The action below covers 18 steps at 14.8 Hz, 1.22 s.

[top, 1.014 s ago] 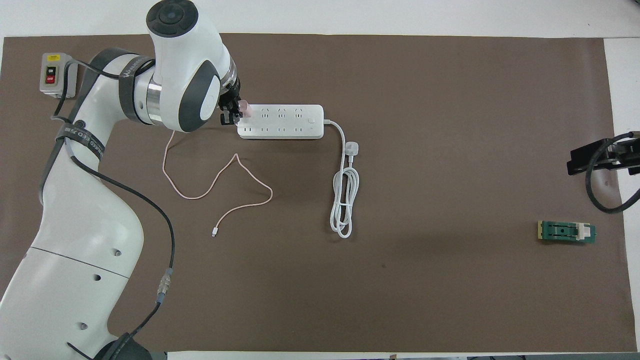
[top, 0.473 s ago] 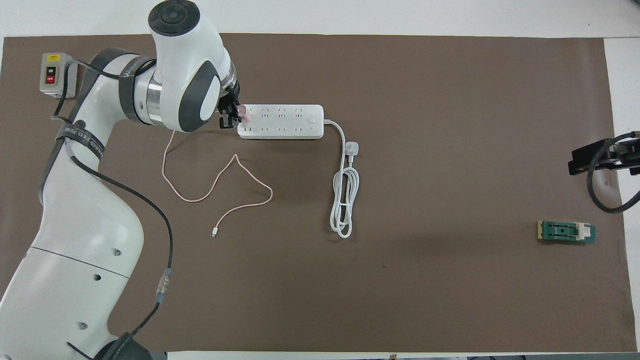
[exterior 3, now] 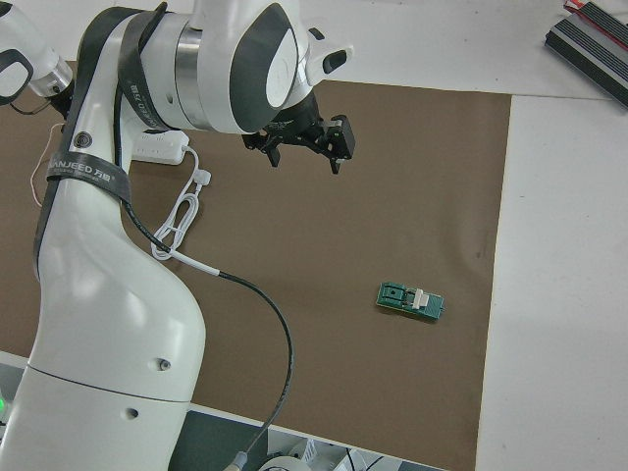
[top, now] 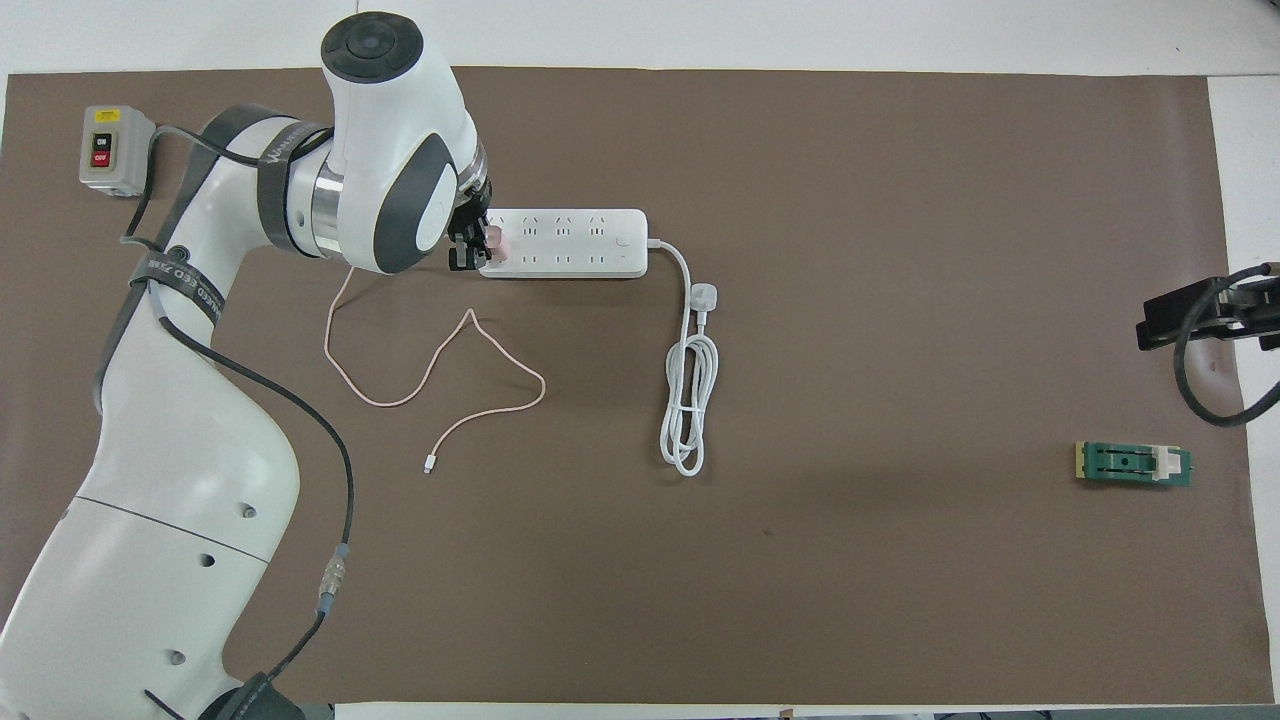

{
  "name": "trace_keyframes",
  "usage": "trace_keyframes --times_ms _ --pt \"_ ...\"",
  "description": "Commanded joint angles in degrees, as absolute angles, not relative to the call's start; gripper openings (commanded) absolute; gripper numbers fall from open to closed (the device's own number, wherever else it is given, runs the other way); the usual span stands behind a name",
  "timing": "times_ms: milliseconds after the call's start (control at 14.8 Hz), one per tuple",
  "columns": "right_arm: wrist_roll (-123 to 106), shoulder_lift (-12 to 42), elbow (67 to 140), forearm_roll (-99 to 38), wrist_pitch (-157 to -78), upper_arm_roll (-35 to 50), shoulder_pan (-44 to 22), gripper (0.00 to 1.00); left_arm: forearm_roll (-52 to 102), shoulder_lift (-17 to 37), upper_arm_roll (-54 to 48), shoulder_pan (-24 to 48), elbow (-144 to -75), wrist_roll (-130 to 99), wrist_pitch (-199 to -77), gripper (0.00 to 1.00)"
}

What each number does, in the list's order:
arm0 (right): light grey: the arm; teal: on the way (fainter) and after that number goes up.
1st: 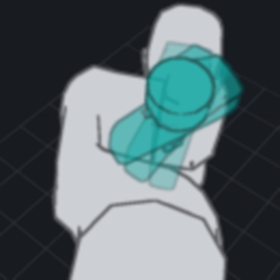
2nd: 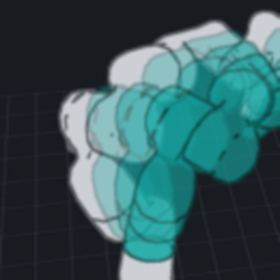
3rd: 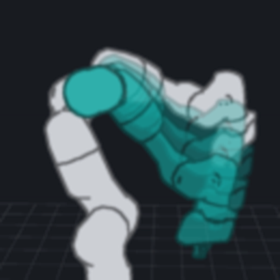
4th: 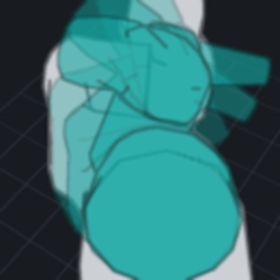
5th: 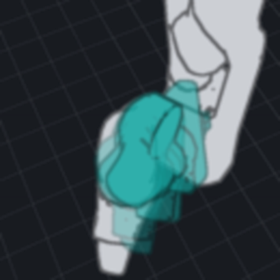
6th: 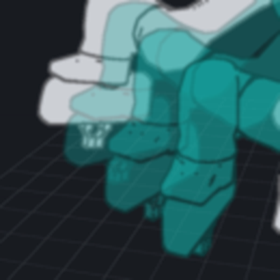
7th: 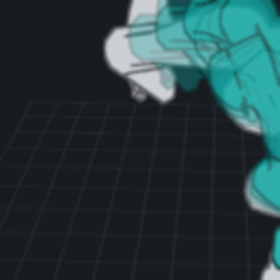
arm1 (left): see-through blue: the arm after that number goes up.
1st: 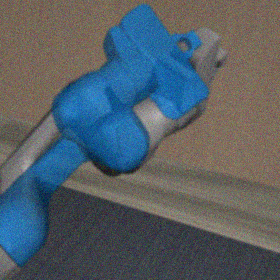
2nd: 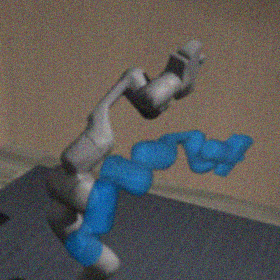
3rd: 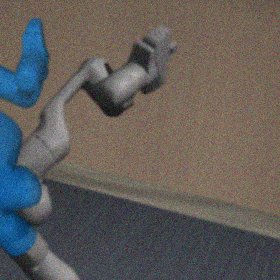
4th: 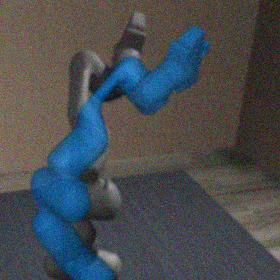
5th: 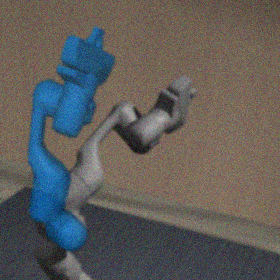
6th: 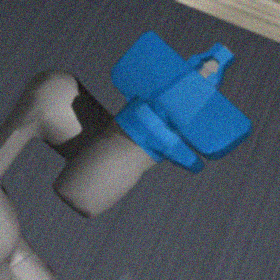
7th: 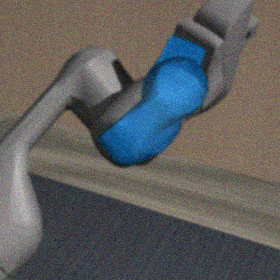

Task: Plug charger into power strip
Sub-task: 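Push the charger prongs into the socket with the left gripper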

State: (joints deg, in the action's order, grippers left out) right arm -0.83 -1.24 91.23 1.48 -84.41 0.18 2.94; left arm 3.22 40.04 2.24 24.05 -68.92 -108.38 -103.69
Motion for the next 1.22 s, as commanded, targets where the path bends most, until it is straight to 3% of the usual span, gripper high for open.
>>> trace_keyframes --times_ms 0,1149 --pt "-2.29 -2.02 91.67 1.06 -83.76 0.44 3.60 1.00 2.29 37.44 2.90 24.87 -72.95 -107.32 -103.53 0.00" --pt "-2.29 -2.02 91.67 1.14 -83.76 0.44 3.60 1.00 2.11 37.53 2.99 24.96 -74.53 -107.84 -107.49 0.00"
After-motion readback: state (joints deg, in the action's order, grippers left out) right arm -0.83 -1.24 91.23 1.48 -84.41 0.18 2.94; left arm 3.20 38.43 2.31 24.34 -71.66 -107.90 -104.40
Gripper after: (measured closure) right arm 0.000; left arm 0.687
